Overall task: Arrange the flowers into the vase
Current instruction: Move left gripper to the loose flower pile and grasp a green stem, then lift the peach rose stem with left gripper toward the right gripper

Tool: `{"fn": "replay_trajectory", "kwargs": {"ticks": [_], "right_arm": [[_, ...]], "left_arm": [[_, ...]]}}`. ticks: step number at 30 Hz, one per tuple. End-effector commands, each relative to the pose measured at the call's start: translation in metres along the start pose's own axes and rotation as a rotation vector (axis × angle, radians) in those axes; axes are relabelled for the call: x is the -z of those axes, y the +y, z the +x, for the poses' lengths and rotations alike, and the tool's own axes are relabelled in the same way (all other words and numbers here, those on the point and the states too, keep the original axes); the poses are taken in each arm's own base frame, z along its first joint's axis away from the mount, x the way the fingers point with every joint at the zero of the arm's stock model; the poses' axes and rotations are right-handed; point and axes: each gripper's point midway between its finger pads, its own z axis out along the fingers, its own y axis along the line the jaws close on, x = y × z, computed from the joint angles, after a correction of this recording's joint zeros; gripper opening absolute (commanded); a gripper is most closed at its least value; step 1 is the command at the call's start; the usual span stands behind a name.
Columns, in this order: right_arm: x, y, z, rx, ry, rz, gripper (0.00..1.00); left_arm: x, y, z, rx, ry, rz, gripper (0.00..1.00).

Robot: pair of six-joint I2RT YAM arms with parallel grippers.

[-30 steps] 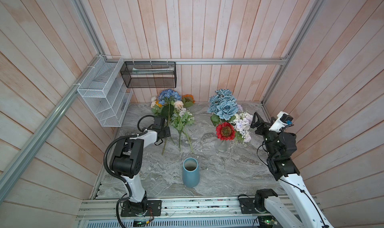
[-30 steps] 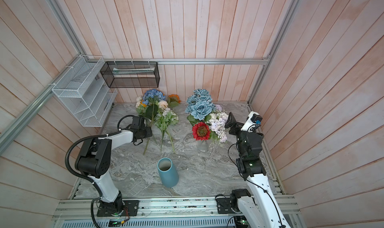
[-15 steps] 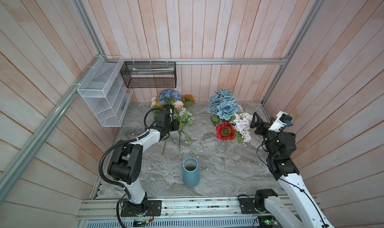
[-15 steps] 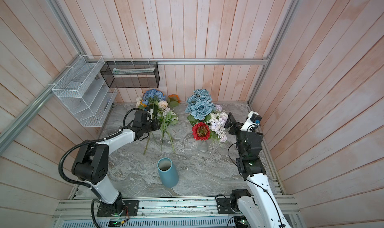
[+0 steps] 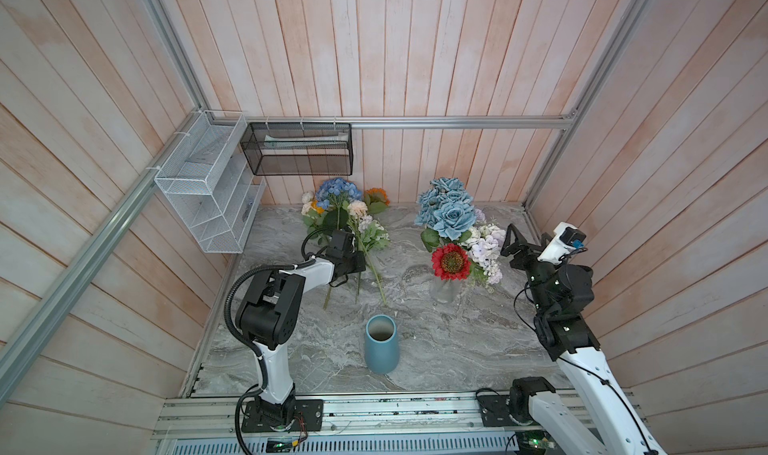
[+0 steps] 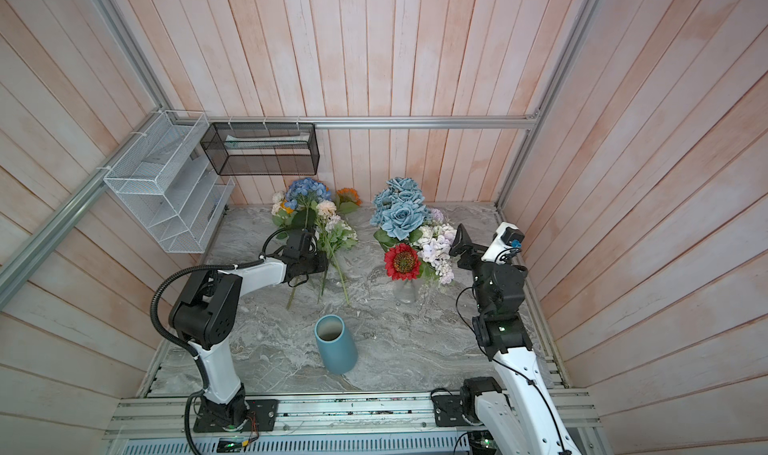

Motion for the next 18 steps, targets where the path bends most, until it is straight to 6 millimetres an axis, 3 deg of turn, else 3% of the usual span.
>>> {"fn": "replay_trajectory", "kwargs": {"ticks": [1,5,10,18], "right_arm": [[0.002,0.001,-0.011,-0.004,-0.024,0.002,0.98],[0.003,0.002,-0.013,-0.009,-0.029,0.0,0.98],[0.005,0.002,-0.017,-0.012,-0.045,-0.003,0.98],[0.01,0.01,-0.028,-0.037,-0.073,-0.039,0.98]], "left_arm": [[0.003,-0.003,-0.01,-0.011,-0.027,-0.002,0.0],[0.019,-0.01,-0.015,-0.008,-0.051,0.018,0.0],[0.052,-0.017,-0.021,-0.032,-0.114,0.044,0.0],[0.123,-0.06,-0.047,-0.116,-0.268,0.224,0.0]]}}
